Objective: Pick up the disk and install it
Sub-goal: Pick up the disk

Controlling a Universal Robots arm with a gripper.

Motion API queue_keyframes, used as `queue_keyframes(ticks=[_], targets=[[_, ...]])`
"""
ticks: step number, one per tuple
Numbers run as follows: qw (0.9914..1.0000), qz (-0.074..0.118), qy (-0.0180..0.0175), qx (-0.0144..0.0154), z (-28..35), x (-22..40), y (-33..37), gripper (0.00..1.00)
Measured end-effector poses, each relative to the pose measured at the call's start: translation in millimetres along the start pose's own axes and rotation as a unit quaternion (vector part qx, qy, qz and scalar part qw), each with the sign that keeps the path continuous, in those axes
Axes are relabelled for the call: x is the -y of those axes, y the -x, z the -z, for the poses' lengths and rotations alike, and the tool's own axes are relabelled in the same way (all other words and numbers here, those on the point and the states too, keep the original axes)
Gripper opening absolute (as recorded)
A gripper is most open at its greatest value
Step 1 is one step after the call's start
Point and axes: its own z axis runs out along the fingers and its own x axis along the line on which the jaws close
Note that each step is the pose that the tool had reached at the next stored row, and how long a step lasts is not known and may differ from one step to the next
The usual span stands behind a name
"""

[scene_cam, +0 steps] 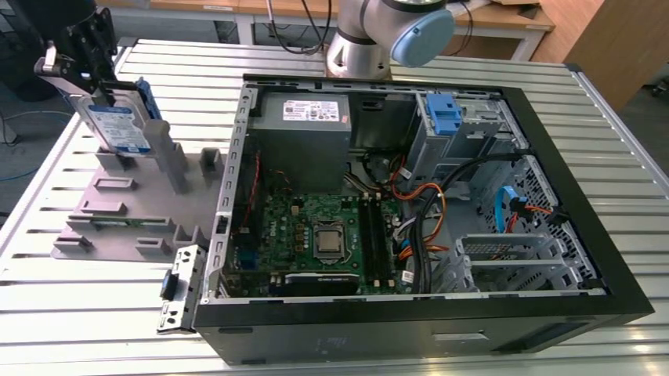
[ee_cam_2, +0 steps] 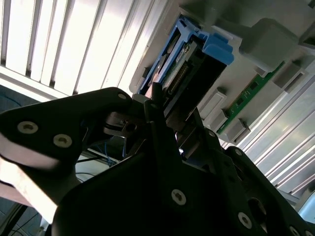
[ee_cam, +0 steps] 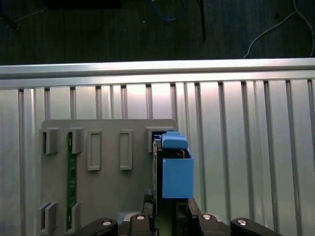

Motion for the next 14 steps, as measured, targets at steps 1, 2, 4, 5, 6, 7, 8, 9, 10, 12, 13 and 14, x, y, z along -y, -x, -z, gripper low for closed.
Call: queue_keyframes(ticks=[1, 2, 4, 5, 6, 7, 8, 9, 10, 12, 13, 14], targets=[[1.00000, 0.000, 0.0001, 0.0000, 0.1, 0.0, 0.0, 0.35], [1.00000, 0.000, 0.0002, -0.0001, 0.3, 0.0, 0.0, 0.35], [1.00000, 0.000, 0.0001, -0.0001, 0.4, 0.0, 0.0, 0.35], [1.00000, 0.000, 0.0001, -0.0001, 0.4, 0.0, 0.0, 0.35], [1.00000, 0.000, 0.0002, -0.0001, 0.5, 0.0, 0.0, 0.35], [1.00000, 0.000, 0.0002, -0.0001, 0.6, 0.0, 0.0, 0.35], [1.00000, 0.000, 0.0001, -0.0001, 0.6, 0.0, 0.0, 0.35], [1.00000, 0.000, 0.0001, -0.0001, 0.7, 0.0, 0.0, 0.35], [1.00000, 0.000, 0.0002, -0.0001, 0.7, 0.0, 0.0, 0.35], [1.00000, 0.000, 0.0002, -0.0001, 0.8, 0.0, 0.1, 0.35], [1.00000, 0.000, 0.0002, -0.0001, 0.9, 0.0, 0.0, 0.35], [1.00000, 0.000, 0.0002, -0.0001, 1.1, 0.0, 0.1, 0.35]])
